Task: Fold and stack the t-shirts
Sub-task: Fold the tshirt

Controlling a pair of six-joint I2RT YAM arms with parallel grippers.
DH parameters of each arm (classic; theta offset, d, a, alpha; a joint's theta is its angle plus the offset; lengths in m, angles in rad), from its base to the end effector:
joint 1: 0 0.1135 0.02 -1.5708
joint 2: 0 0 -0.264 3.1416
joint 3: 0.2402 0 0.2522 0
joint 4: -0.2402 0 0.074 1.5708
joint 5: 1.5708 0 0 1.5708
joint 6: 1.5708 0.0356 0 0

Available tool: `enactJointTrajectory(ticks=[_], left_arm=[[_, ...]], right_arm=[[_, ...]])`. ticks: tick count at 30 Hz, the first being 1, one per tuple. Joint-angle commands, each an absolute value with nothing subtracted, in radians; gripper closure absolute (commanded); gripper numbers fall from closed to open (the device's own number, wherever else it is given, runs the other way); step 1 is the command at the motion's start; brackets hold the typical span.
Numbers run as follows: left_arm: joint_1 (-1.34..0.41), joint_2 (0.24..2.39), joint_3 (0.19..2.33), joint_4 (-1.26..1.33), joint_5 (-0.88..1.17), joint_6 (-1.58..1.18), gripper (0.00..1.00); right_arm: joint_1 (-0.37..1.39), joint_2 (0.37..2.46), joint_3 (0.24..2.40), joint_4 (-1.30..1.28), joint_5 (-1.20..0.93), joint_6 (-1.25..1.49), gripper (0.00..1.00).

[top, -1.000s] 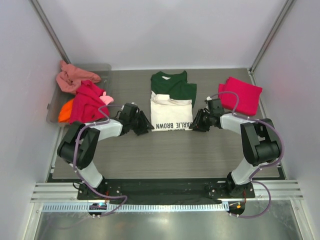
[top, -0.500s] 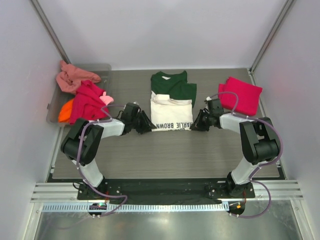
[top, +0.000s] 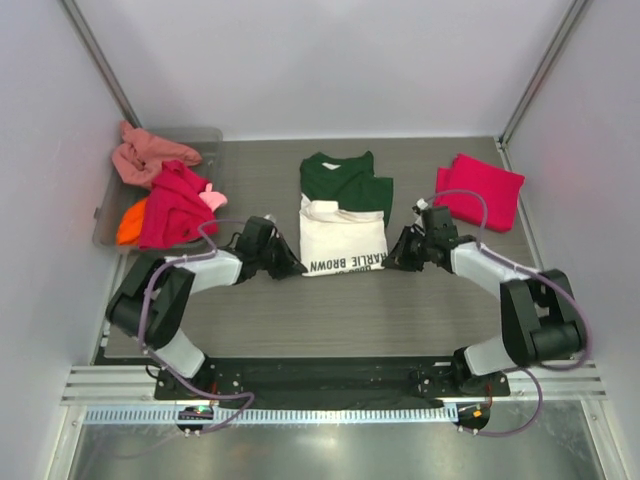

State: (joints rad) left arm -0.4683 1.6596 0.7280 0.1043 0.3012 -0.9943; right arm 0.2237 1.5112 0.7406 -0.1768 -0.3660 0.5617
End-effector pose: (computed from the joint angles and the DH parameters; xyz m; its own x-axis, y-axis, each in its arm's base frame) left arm 0.2726 -0.1497 0.1362 -0.8697 -0.4573 -0.1859 -0.2180 0.6937 -0.6865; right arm 0.2745 0.0755 0.1624 -0.8889 0.3078 -0.3393 0.0739 0.8273 0.5569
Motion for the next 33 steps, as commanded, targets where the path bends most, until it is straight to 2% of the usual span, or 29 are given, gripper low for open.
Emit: enactJointTrajectory(ticks=[1,4,9,16,19,23,28,33], left_arm=[[-0.498,1.495,0.687,0.017,0.345,-0.980,1.00],[-0.561,1.355,0.667,-0.102,0.327,-0.985,1.00],[-0.616,1.160,0.618,-0.178,0.347,-1.041,1.00],[-0.686,0.937,0.635,-0.308,0.311,-1.097,1.00],[-0.680,0.911,0.696,-0.372,0.264,-1.074,1.00],[-0.623,0.991,0.804,-0.388,0.285,-1.032,1.00],[-0.479,1.162,0.920,-0.351,0.344,-0.986,1.00],[-0.417,1.398,1.076,-0.327,0.360,-0.948,1.00]], right_arm=[[0.251,1.341,0.698,-0.270,-0.388,0.534,0.99],[0.264,1.139,0.663,-0.374,-0.382,0.535,0.99],[0.265,0.916,0.666,-0.512,-0.362,0.541,0.99],[0.265,0.755,0.742,-0.658,-0.327,0.546,0.99],[0.265,0.797,0.804,-0.669,-0.276,0.528,0.99],[0.265,0.934,0.929,-0.644,-0.222,0.499,0.99],[0.265,1.142,1.026,-0.566,-0.178,0.495,0.99],[0.253,1.339,1.156,-0.522,-0.161,0.494,0.99]])
